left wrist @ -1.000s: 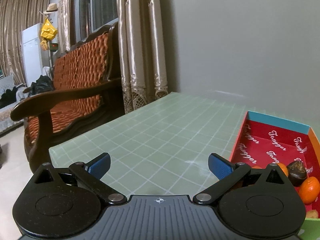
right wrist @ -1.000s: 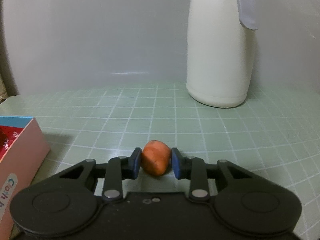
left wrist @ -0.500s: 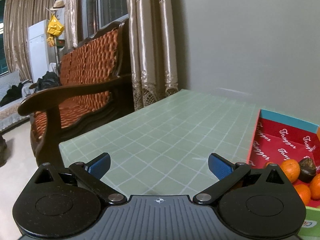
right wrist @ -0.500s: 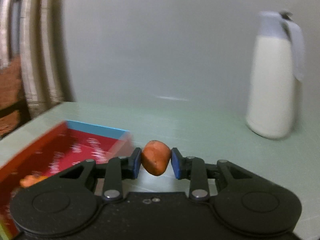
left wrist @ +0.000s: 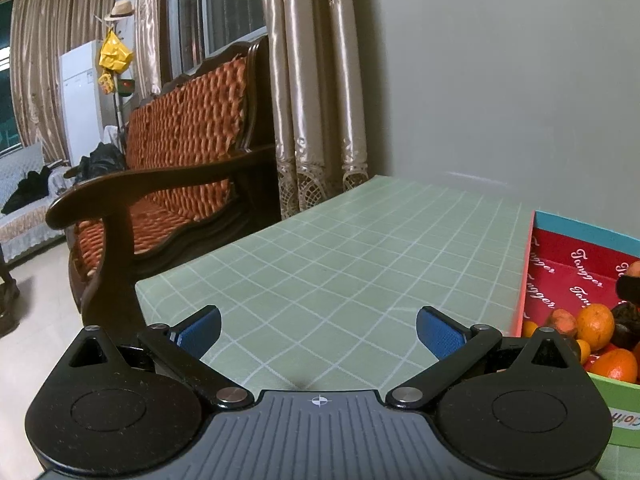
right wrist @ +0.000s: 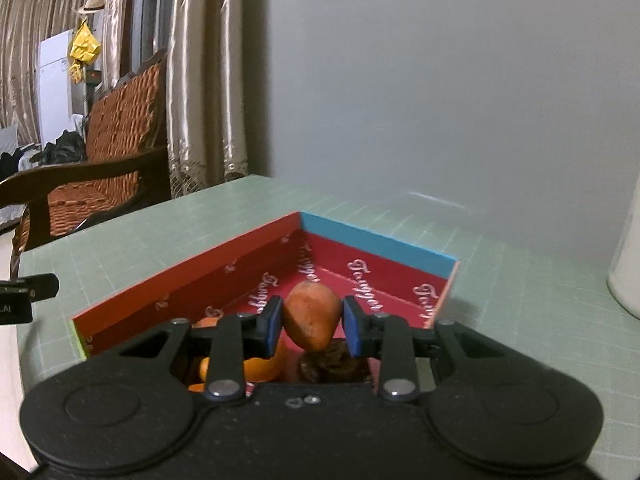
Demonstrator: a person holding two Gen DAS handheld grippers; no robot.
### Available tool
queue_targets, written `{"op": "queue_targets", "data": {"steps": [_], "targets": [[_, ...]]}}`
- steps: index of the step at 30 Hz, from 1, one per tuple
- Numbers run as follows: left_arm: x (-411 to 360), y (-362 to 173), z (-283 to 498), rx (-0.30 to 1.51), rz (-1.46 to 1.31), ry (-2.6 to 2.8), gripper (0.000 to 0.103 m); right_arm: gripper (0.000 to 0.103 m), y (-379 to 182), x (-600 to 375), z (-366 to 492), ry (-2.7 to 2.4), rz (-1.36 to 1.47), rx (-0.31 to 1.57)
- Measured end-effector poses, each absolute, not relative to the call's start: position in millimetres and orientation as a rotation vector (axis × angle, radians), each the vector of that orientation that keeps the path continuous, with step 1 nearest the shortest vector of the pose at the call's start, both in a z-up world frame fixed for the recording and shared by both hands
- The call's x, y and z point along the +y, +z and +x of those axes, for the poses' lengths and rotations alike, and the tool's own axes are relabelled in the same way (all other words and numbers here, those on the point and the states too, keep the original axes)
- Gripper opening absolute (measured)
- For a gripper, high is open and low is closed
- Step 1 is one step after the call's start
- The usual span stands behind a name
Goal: Organize fruits
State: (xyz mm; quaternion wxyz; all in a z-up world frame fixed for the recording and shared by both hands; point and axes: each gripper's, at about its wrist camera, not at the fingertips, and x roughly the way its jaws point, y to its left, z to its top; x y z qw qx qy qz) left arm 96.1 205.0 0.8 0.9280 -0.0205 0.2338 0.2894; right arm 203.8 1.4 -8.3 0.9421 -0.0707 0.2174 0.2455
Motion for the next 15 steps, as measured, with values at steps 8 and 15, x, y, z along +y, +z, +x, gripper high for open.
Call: {"op": "queue_targets", "data": {"steps": [8,15], "targets": [[204,2,95,0.469,-0.04,0.58,0.103,0.085,-9,4,195,0.481,-0.152,0.429],[194,6,95,0.444,-0.025,0.56,0.103,0.084,1,-8,180,0.447,-0.128,0.371]]}}
